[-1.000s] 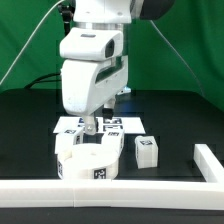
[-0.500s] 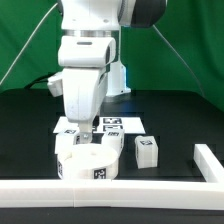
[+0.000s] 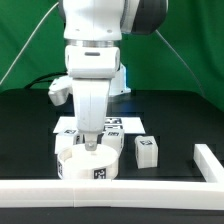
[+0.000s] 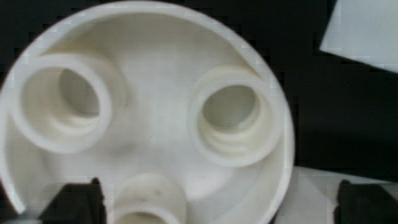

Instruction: Assemble stool

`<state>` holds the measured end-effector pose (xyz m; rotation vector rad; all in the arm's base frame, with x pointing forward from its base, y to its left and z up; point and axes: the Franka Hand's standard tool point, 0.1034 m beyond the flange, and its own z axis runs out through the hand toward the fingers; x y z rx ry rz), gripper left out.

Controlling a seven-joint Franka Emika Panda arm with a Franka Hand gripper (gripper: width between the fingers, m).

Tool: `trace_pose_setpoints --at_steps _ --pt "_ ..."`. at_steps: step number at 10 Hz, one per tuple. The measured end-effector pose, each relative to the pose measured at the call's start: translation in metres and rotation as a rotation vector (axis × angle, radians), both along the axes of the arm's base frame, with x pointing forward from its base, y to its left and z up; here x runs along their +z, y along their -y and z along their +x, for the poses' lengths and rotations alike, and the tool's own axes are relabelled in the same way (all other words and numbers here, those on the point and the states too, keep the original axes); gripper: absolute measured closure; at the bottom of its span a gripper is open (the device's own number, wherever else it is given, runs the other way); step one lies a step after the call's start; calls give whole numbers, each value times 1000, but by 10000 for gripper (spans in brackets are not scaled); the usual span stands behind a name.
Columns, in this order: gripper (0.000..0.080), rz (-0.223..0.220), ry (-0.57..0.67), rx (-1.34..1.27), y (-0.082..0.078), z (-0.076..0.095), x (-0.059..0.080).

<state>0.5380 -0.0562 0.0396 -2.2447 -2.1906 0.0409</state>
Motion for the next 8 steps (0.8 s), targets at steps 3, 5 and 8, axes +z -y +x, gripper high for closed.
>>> trace_pose_setpoints --at_steps 3,5,8 --pt "150 4 -23 1 2 -7 -13" --pt "150 6 -39 1 1 -11 -21" --pt "246 7 -48 -5 3 -13 -26"
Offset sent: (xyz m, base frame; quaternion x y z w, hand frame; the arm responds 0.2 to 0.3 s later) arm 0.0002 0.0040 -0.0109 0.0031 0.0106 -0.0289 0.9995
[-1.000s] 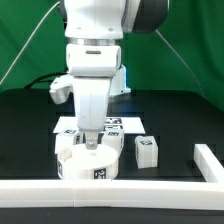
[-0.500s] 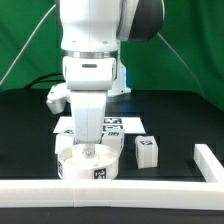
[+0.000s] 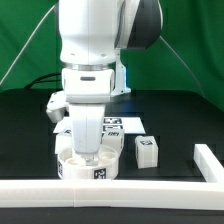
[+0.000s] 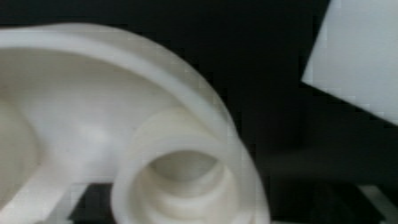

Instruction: Assemble stool

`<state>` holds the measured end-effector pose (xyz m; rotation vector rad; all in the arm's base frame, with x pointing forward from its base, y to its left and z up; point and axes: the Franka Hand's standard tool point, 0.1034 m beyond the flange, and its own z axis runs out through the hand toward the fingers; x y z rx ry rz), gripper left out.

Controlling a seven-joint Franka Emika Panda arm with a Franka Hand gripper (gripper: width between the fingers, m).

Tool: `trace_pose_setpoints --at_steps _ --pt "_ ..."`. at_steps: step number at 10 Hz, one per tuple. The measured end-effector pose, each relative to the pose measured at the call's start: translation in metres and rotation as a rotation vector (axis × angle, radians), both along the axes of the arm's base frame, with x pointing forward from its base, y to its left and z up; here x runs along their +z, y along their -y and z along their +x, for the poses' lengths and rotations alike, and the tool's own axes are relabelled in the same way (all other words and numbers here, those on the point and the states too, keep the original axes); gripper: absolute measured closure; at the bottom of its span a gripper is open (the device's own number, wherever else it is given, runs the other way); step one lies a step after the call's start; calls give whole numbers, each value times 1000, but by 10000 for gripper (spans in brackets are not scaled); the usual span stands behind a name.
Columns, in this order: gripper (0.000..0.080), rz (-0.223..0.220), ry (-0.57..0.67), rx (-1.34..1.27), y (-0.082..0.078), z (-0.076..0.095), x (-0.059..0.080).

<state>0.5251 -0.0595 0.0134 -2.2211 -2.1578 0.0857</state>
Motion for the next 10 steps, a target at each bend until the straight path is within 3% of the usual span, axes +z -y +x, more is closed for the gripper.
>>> trace_pose_setpoints --at_steps 2,3,4,10 --pt "571 0 0 -1 0 0 0" --pt "571 0 0 -2 0 0 0" --pt "732 0 0 -2 0 0 0" --pt "767 -1 2 -3 1 0 0"
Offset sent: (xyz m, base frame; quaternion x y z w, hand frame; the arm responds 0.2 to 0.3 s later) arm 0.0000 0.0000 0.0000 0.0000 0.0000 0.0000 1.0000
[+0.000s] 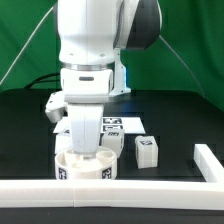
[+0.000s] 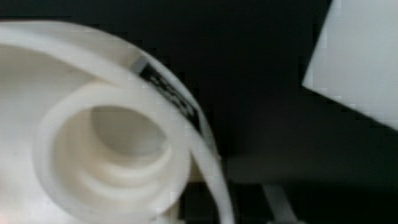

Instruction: Assemble stool

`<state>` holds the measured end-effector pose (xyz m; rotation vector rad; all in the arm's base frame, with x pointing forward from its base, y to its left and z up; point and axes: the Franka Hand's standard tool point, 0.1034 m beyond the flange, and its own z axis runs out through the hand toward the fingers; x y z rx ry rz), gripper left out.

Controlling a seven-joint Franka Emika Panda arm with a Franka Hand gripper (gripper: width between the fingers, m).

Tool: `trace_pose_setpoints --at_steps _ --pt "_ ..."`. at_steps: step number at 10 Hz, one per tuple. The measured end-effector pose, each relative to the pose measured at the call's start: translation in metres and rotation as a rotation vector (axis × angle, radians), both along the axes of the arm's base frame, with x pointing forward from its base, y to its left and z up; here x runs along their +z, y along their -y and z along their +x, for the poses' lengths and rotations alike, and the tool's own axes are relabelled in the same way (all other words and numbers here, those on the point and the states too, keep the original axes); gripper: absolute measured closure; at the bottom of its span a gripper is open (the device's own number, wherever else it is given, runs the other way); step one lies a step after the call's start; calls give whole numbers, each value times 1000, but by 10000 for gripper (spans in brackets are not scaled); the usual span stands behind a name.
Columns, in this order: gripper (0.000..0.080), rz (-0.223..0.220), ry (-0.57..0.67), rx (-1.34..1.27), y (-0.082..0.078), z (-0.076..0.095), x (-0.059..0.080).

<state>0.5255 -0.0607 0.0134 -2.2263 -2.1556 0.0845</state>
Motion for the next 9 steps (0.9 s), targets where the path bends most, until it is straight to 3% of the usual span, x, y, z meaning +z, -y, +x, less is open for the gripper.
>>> trace_pose_setpoints --at_steps 3,6,9 --pt "767 -1 2 8 -2 2 0" --pt "767 7 26 65 -30 27 0" --pt "767 20 8 76 -62 35 -1"
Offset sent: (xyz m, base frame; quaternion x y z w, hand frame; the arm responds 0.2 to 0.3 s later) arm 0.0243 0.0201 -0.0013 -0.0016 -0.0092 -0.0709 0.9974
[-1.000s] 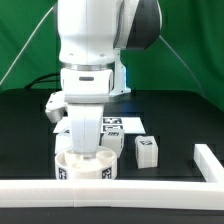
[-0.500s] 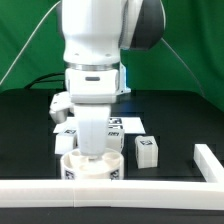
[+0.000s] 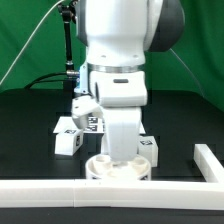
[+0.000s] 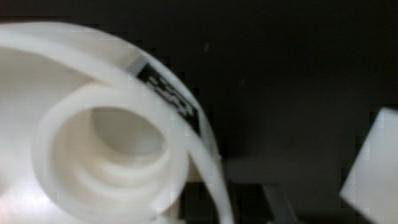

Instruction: Assemble stool

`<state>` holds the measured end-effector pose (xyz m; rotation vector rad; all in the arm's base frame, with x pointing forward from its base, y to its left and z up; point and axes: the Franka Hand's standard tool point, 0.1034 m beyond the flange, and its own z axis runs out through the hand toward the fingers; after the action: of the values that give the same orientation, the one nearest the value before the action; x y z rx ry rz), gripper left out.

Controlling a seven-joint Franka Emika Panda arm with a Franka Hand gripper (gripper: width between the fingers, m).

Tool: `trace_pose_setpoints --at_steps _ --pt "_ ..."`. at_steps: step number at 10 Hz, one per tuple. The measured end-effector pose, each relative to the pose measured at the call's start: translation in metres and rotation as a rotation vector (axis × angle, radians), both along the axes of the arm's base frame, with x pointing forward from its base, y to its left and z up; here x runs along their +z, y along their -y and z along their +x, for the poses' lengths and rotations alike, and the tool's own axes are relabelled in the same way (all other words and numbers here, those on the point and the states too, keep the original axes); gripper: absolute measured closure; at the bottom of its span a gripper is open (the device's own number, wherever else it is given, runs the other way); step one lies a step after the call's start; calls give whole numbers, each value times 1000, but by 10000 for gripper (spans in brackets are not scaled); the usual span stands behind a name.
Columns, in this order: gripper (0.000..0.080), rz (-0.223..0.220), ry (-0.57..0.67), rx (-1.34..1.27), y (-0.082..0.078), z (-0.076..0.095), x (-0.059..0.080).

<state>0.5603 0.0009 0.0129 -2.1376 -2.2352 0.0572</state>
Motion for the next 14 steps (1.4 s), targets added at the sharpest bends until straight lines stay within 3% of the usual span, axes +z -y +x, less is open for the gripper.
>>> trace_pose_setpoints --at_steps 4,11,14 --pt "767 0 -1 3 -1 0 0" --pt "767 11 -14 -4 -65 7 1" --pt "767 8 -34 -19 -75 8 2"
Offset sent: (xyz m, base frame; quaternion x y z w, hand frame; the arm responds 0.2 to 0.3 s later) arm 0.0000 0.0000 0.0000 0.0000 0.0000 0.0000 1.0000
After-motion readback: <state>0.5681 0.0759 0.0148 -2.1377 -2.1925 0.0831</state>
